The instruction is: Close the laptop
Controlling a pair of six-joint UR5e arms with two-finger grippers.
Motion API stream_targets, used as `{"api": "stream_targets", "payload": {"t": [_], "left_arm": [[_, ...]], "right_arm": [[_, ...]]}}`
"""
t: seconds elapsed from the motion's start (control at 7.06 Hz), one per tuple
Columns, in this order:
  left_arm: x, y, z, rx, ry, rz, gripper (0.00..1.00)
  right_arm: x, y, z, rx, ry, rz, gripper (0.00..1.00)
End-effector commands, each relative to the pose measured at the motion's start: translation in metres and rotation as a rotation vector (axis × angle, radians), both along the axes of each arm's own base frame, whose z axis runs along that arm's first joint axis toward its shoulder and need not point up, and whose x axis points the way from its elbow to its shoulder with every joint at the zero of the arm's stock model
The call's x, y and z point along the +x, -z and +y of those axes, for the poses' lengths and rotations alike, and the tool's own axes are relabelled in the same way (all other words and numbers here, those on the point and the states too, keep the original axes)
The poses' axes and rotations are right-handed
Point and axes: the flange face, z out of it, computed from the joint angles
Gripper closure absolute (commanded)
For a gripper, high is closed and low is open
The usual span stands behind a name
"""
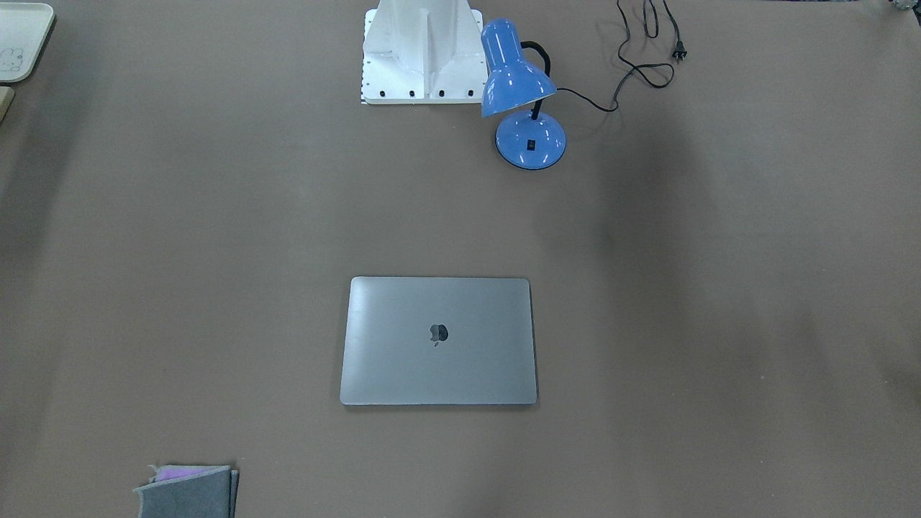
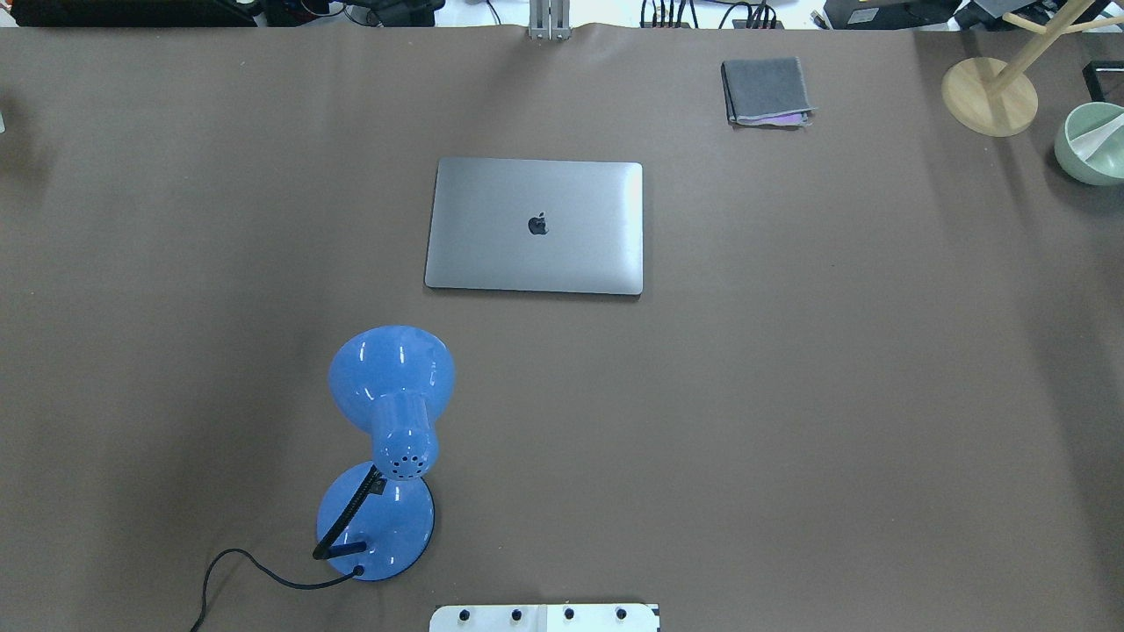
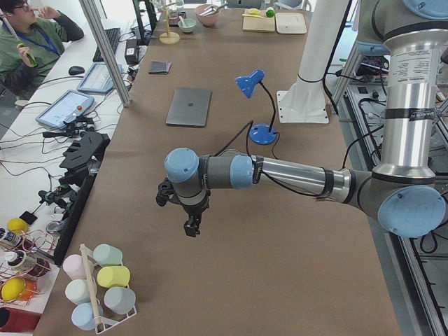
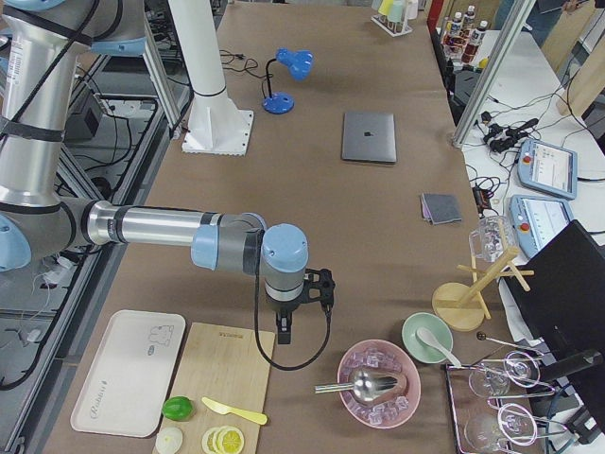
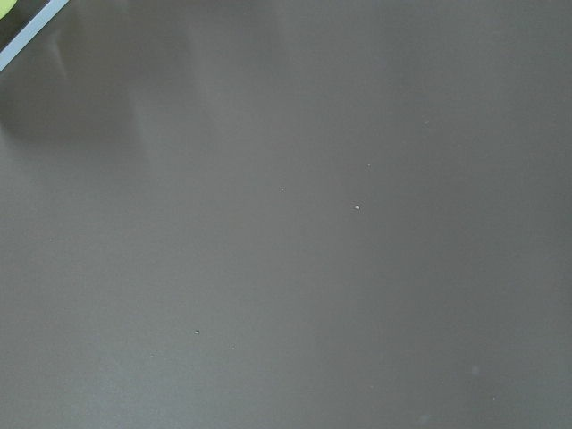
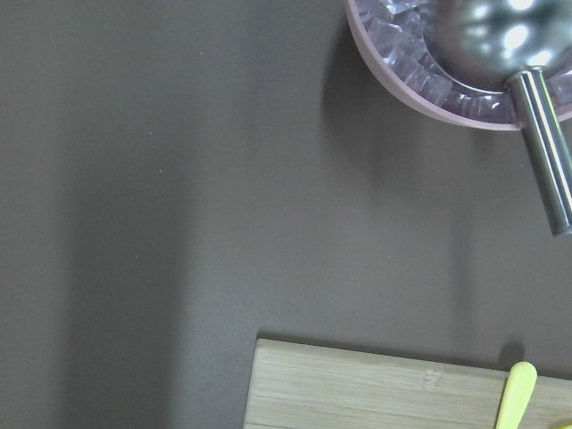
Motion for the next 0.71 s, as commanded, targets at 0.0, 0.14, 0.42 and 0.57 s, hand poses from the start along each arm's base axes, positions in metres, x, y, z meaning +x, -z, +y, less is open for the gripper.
{"api": "stream_targets", "payload": {"t": [0.0, 0.14, 0.42, 0.57], "left_arm": [[0.0000, -0.0023, 0.0001, -0.005, 0.000, 0.000, 0.01], [0.0000, -0.0044, 0.0021, -0.009, 0.000, 0.000, 0.01], [0.0000, -0.0059, 0.0028, -0.012, 0.000, 0.000, 0.01], [0.0000, -0.0059, 0.0028, -0.012, 0.000, 0.000, 0.01]], "right_arm": [[-0.0002, 0.0001, 0.0000, 0.000, 0.000, -0.002, 0.00], [0.0000, 0.0001, -0.0001, 0.002, 0.000, 0.000, 0.00], [0.0000, 0.0001, -0.0001, 0.002, 0.000, 0.000, 0.00], [0.0000, 0.0001, -0.0001, 0.002, 0.000, 0.000, 0.00]]}}
